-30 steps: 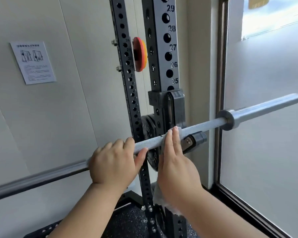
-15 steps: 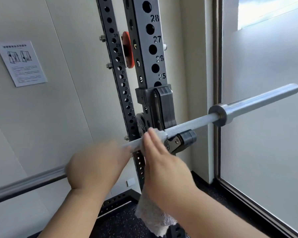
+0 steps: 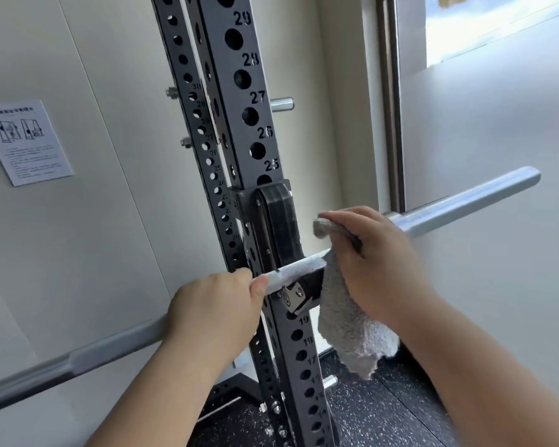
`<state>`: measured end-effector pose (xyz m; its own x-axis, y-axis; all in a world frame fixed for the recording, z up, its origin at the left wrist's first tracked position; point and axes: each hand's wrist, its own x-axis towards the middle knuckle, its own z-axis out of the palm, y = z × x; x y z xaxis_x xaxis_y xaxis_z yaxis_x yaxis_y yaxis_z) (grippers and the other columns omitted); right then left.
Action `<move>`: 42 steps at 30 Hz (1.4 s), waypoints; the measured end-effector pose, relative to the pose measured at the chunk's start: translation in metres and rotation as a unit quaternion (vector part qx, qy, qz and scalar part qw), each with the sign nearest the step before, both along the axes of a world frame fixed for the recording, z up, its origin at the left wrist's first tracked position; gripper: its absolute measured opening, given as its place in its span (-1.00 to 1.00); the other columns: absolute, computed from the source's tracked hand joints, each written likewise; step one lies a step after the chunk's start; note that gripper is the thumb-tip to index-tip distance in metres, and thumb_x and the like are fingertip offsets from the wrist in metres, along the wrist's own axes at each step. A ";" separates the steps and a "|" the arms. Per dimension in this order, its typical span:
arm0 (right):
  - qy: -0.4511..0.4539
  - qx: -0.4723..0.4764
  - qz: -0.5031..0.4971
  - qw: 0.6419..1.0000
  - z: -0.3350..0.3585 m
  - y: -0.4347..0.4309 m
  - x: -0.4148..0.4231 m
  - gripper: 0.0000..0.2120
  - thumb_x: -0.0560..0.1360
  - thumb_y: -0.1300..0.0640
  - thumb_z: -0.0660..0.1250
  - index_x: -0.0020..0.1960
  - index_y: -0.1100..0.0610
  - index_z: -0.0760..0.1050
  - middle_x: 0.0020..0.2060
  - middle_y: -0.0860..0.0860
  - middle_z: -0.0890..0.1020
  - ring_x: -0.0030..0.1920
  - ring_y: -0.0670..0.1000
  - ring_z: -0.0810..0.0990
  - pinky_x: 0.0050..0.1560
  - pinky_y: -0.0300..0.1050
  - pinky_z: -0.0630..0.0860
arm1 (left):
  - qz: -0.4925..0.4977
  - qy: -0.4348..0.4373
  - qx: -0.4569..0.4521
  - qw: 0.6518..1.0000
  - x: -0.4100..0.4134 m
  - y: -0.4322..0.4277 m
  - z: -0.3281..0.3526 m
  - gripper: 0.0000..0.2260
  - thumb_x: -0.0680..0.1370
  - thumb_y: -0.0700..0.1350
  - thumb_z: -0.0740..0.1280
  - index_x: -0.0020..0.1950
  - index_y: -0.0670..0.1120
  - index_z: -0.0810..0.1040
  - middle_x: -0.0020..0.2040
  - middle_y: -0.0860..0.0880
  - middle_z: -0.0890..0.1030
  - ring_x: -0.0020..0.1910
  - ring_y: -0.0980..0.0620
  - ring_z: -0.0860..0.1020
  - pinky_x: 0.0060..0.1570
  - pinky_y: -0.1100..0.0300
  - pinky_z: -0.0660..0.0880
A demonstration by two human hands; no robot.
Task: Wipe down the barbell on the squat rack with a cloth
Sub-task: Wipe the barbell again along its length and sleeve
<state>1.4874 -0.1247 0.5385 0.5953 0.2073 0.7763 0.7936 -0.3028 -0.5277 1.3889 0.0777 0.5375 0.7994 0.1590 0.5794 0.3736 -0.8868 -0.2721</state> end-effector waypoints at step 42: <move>-0.015 -0.021 -0.062 0.998 -0.075 -0.030 0.064 -0.66 0.70 -0.12 0.24 0.42 -0.21 0.58 0.49 -0.29 0.46 0.21 -0.03 0.70 0.08 -0.08 0.67 | 0.048 -0.152 -0.003 0.987 0.016 -0.010 -0.014 -0.50 0.62 0.18 0.03 -0.47 -0.01 0.23 -0.62 0.05 0.27 -0.67 -0.04 0.24 -0.40 0.35 0.17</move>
<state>1.5512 -0.1547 0.4632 0.5949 0.1667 0.7864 0.7643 -0.4202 -0.4891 1.4053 0.0672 0.5231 0.5705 0.2293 0.7887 0.5189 -0.8449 -0.1296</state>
